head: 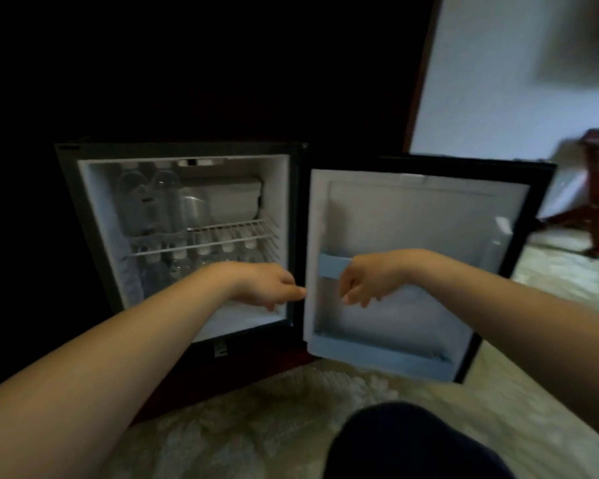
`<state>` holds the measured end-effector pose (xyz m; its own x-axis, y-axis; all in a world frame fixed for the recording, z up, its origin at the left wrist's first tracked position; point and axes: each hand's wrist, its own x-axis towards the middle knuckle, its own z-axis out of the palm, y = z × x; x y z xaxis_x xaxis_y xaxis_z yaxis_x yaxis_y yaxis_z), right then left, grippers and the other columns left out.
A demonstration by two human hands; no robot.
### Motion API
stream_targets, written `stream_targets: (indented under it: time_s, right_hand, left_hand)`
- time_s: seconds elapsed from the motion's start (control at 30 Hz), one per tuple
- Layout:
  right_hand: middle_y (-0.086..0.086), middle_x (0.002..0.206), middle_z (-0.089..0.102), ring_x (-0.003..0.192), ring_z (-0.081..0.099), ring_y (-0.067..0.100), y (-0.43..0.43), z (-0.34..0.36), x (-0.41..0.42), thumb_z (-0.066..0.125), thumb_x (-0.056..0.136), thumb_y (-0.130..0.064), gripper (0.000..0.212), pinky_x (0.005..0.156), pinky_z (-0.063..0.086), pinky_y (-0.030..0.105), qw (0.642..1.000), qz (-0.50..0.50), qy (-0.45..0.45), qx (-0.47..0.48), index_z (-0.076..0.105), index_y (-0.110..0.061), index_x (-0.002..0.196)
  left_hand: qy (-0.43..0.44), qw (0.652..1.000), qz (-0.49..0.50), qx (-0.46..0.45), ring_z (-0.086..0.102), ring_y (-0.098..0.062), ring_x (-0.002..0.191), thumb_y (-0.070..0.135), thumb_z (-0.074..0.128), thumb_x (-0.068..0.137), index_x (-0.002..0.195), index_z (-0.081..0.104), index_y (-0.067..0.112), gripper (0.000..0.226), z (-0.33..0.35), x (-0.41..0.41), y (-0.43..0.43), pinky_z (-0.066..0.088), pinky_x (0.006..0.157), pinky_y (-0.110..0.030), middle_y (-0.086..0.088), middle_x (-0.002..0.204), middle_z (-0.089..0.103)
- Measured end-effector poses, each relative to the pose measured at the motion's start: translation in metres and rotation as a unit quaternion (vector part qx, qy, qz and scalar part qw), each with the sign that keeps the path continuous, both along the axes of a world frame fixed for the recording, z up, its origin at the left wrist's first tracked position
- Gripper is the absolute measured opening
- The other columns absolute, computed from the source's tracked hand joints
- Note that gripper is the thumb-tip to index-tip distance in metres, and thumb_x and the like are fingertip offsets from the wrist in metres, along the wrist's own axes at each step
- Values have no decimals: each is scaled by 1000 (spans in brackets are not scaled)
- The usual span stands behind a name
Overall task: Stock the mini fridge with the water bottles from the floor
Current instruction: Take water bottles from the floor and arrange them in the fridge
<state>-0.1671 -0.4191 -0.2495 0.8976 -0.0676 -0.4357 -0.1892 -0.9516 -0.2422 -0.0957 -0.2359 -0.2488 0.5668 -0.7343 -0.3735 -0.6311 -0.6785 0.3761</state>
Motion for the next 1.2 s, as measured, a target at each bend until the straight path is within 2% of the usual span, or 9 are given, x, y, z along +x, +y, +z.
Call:
stream_targets:
  time_s: [0.17, 0.3, 0.43, 0.67, 0.73, 0.8, 0.9, 1.03, 1.2]
  right_hand:
    - [-6, 82, 59, 72, 59, 5, -47, -2, -75, 55, 94, -23, 11, 64, 48, 21, 998, -62, -6, 3, 59, -18, 102]
    - [-7, 74, 59, 64, 56, 2, -84, -8, -132, 55, 94, -20, 14, 59, 47, 20, 993, -114, 3, 7, 60, -14, 105]
    - [2, 94, 63, 71, 61, 8, -122, -25, -187, 55, 93, -20, 23, 59, 48, 19, 985, -171, 28, 9, 62, -7, 110]
    - [-3, 73, 58, 61, 55, 8, -173, -78, -265, 54, 94, -21, 28, 58, 48, 20, 966, -243, 85, 1, 62, 0, 111]
    - [1, 80, 63, 64, 56, 11, -190, -101, -286, 55, 93, -23, 32, 62, 49, 23, 958, -267, 102, -11, 62, 0, 114]
    - [9, 97, 68, 77, 61, 18, -204, -124, -304, 56, 92, -27, 36, 74, 52, 30, 950, -288, 110, -43, 61, -1, 118]
    - [12, 133, 55, 117, 55, 27, -220, -159, -330, 54, 93, -33, 47, 99, 43, 37, 934, -326, 100, -107, 50, -6, 132]
    - [13, 139, 47, 125, 48, 30, -234, -205, -357, 50, 94, -39, 54, 101, 43, 38, 908, -385, 101, -127, 39, -10, 138]
    - [13, 129, 56, 114, 57, 31, -236, -241, -371, 47, 94, -42, 53, 91, 50, 41, 885, -448, 54, -116, 37, -11, 136]
  left_hand:
    - [5, 995, -94, -27, 58, -19, 94, 40, 37, 97, 121, 54, 7, 44, 7, -68, -68, 44, 92, -31, -6, 106, 55]
    - [13, 987, -160, -5, 60, -22, 100, 42, 36, 97, 125, 52, 8, 46, 0, -117, -119, 45, 98, -34, -11, 121, 58]
    - [7, 972, -233, 27, 59, -24, 101, 41, 35, 98, 122, 53, 5, 47, -17, -166, -164, 43, 93, -32, -9, 113, 59]
    - [73, 956, -274, 72, 60, -31, 109, 43, 38, 96, 124, 53, 2, 52, -97, -219, -234, 48, 98, -43, -16, 124, 58]
    - [104, 955, -268, 77, 59, -29, 107, 43, 37, 97, 126, 51, 4, 51, -123, -234, -252, 49, 95, -41, -15, 125, 55]
    - [159, 954, -244, 73, 56, -24, 103, 42, 37, 97, 128, 48, 8, 48, -147, -249, -261, 48, 81, -34, -15, 128, 53]
    - [208, 956, -206, 33, 49, -17, 99, 37, 41, 97, 130, 50, 8, 44, -184, -270, -273, 38, 65, -23, -12, 124, 54]
    - [249, 959, -130, -47, 48, -14, 99, 25, 47, 96, 125, 54, 2, 38, -224, -291, -282, 39, 80, -22, -13, 123, 58]
    - [262, 958, -103, -53, 42, -23, 131, 31, 49, 95, 136, 43, 10, 47, -253, -299, -283, 35, 101, -26, -13, 144, 41]
